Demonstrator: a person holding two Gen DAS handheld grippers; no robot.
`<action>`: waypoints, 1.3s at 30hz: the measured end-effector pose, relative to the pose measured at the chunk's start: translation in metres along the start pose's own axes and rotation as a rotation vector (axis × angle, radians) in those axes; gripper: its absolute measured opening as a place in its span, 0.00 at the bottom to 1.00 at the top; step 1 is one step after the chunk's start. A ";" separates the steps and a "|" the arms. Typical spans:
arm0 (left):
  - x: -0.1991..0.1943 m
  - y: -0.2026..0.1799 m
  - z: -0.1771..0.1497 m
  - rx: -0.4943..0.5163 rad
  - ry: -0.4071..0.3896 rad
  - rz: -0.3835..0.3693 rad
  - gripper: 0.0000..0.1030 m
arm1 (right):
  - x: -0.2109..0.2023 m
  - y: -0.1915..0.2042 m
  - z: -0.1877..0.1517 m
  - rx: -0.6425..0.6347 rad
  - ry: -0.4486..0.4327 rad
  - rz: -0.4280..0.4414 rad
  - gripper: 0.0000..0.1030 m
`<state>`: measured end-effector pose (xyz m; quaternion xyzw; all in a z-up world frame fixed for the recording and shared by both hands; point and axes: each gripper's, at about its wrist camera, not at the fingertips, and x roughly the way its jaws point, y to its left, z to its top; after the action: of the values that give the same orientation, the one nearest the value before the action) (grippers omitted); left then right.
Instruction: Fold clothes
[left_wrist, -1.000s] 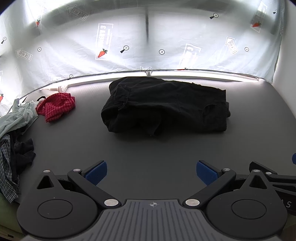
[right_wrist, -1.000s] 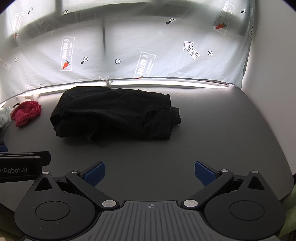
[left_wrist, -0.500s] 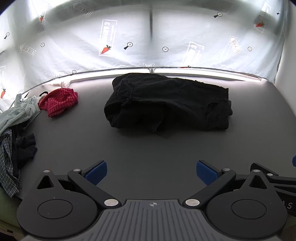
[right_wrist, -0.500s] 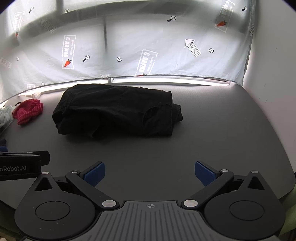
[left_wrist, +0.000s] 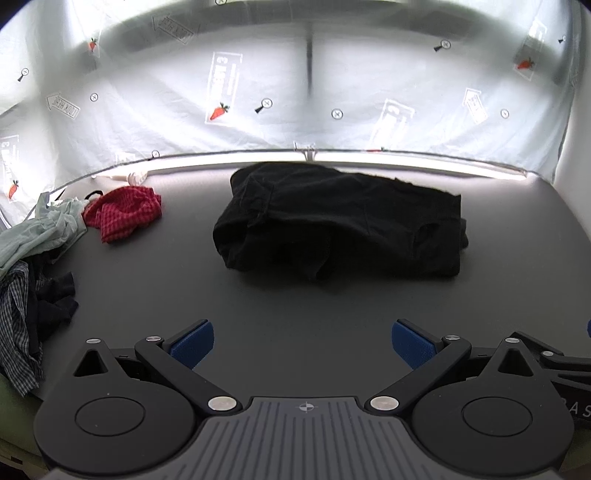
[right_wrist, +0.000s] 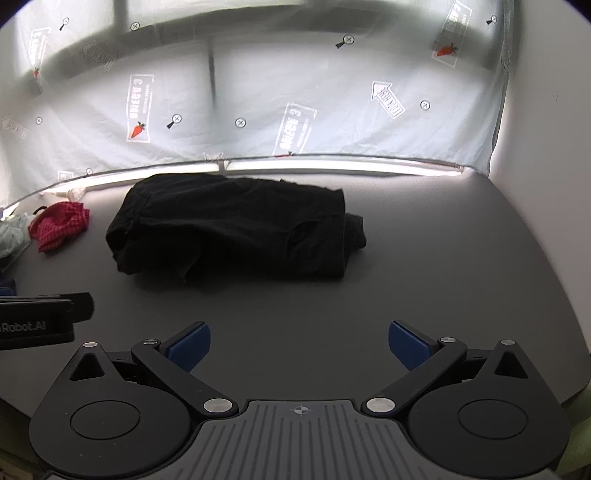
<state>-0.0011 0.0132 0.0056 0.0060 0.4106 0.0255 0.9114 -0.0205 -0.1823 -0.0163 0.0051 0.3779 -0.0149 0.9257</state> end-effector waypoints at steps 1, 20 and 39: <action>0.001 -0.001 0.002 -0.003 -0.004 0.003 1.00 | 0.002 -0.003 0.003 0.001 -0.006 0.000 1.00; 0.111 0.016 0.035 -0.029 -0.023 0.105 0.89 | 0.132 -0.003 0.026 -0.072 0.002 0.015 0.87; 0.279 0.062 0.090 -0.176 0.151 -0.128 0.41 | 0.300 0.024 0.041 0.701 0.248 0.243 0.45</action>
<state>0.2480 0.0904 -0.1415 -0.1023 0.4737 0.0034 0.8747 0.2230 -0.1662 -0.1974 0.3674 0.4555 -0.0325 0.8102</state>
